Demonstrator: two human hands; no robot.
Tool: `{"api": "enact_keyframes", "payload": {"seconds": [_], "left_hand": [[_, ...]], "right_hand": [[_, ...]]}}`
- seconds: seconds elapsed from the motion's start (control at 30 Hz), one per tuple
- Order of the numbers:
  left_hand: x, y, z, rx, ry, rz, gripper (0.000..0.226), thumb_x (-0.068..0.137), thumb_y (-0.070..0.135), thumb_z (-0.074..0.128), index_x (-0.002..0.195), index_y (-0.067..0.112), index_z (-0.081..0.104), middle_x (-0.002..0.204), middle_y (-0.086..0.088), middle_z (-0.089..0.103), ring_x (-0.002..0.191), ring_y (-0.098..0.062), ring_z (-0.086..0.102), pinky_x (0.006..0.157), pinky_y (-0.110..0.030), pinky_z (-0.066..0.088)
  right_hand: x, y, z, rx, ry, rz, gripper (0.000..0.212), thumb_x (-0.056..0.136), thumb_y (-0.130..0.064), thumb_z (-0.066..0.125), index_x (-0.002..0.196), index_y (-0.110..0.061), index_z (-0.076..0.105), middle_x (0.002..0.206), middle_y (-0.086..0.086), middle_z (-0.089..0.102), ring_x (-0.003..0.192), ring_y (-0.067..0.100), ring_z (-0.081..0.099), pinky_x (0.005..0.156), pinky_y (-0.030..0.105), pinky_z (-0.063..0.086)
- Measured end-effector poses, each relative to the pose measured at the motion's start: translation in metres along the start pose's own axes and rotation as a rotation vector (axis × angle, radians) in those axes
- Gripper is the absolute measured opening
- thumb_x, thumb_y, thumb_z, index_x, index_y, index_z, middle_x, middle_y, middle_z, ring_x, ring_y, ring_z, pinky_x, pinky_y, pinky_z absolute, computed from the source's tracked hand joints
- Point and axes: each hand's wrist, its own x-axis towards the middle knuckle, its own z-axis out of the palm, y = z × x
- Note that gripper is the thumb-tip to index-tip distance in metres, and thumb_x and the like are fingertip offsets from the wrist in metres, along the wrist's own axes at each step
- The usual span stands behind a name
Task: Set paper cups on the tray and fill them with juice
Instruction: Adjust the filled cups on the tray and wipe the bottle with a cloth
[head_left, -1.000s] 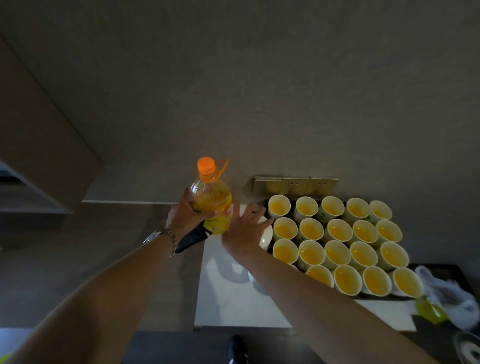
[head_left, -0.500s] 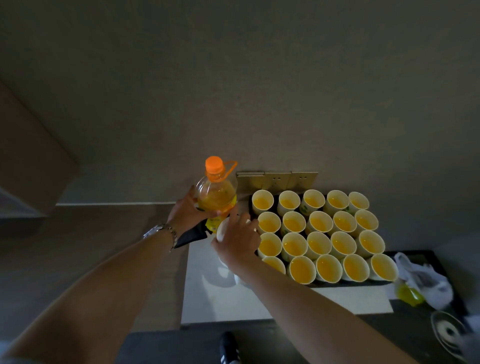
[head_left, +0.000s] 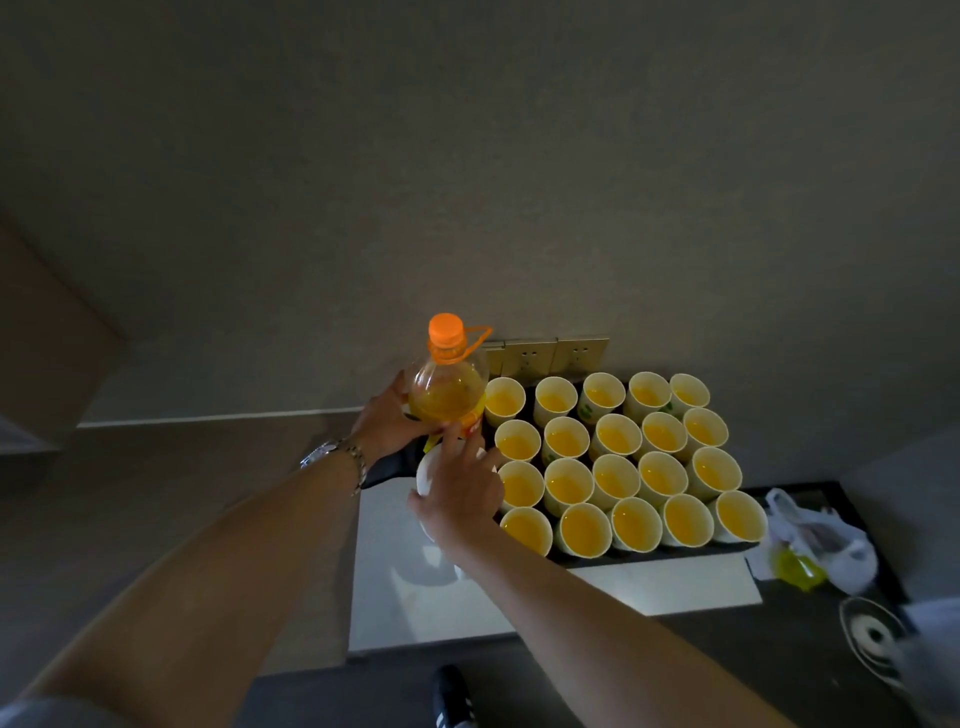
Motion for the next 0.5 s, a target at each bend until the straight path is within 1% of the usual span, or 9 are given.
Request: {"api": "enact_keyframes", "payload": {"seconds": [0.07,0.13,0.23,0.33,0.37,0.4,0.43,0.47,0.5], "left_hand": [[0.001,-0.001,0.000,0.013,-0.002,0.000,0.108,0.045,0.071,0.083,0.142,0.044,0.044,0.124,0.018,0.063,0.117,-0.013,0.060,0.099,-0.037,0.051],[0.001,-0.002,-0.001,0.021,-0.007,-0.012,0.105,0.045,0.072,0.083,0.139,0.046,0.044,0.122,0.019,0.064,0.116,-0.013,0.061,0.098,-0.039,0.053],[-0.001,0.001,-0.003,0.105,-0.018,-0.013,0.105,0.049,0.075,0.081,0.142,0.052,0.037,0.126,0.017,0.064,0.118,-0.016,0.062,0.100,-0.041,0.054],[0.000,-0.004,-0.004,0.220,-0.036,-0.017,0.115,0.053,0.082,0.074,0.151,0.045,0.026,0.134,0.007,0.065,0.113,-0.023,0.068,0.098,-0.044,0.055],[-0.001,-0.007,-0.005,0.255,-0.042,-0.023,0.117,0.055,0.082,0.075,0.153,0.042,0.024,0.133,0.005,0.064,0.111,-0.022,0.070,0.097,-0.044,0.056],[-0.002,-0.010,-0.006,0.272,-0.050,-0.025,0.115,0.059,0.078,0.079,0.153,0.040,0.026,0.130,0.006,0.063,0.108,-0.021,0.070,0.096,-0.043,0.056],[-0.005,-0.011,-0.008,0.278,-0.046,-0.037,0.105,0.065,0.069,0.083,0.151,0.036,0.032,0.126,0.007,0.063,0.105,-0.018,0.070,0.095,-0.041,0.057],[-0.007,-0.014,-0.011,0.282,-0.023,-0.050,0.089,0.072,0.056,0.086,0.145,0.031,0.042,0.123,0.006,0.065,0.102,-0.016,0.069,0.093,-0.040,0.057],[-0.011,-0.014,-0.015,0.285,0.018,-0.056,0.066,0.078,0.043,0.086,0.133,0.026,0.053,0.117,0.003,0.070,0.098,-0.015,0.069,0.090,-0.037,0.058]], "right_hand": [[0.000,-0.001,-0.001,0.003,0.001,0.005,0.106,0.073,-0.065,0.074,0.148,-0.021,0.013,0.148,0.015,0.037,0.127,0.040,0.043,0.074,0.043,0.060],[0.000,0.000,-0.001,0.006,0.006,0.003,0.106,0.074,-0.065,0.074,0.148,-0.021,0.012,0.148,0.015,0.037,0.127,0.039,0.043,0.074,0.043,0.059],[-0.001,0.001,-0.002,0.016,0.010,-0.001,0.109,0.073,-0.065,0.075,0.150,-0.022,0.011,0.149,0.015,0.037,0.127,0.040,0.043,0.076,0.043,0.059],[-0.001,0.001,-0.001,0.034,-0.001,-0.005,0.105,0.074,-0.063,0.075,0.150,-0.023,0.014,0.151,0.014,0.034,0.130,0.040,0.041,0.079,0.047,0.059],[-0.001,0.002,-0.001,0.045,-0.003,-0.005,0.105,0.075,-0.063,0.074,0.151,-0.023,0.014,0.154,0.013,0.032,0.131,0.040,0.040,0.081,0.049,0.059],[-0.001,0.004,0.000,0.059,-0.008,-0.004,0.106,0.075,-0.062,0.073,0.152,-0.022,0.012,0.156,0.013,0.030,0.132,0.041,0.039,0.083,0.050,0.059],[-0.001,0.005,0.000,0.075,-0.015,-0.006,0.107,0.077,-0.063,0.072,0.153,-0.022,0.010,0.159,0.012,0.026,0.133,0.041,0.038,0.086,0.052,0.058],[0.000,0.007,0.000,0.087,-0.024,-0.014,0.107,0.078,-0.064,0.070,0.155,-0.022,0.007,0.160,0.012,0.023,0.134,0.041,0.037,0.088,0.053,0.056],[0.000,0.008,0.000,0.091,-0.036,-0.024,0.107,0.079,-0.066,0.066,0.155,-0.022,0.005,0.161,0.013,0.021,0.134,0.042,0.036,0.091,0.054,0.055]]}}
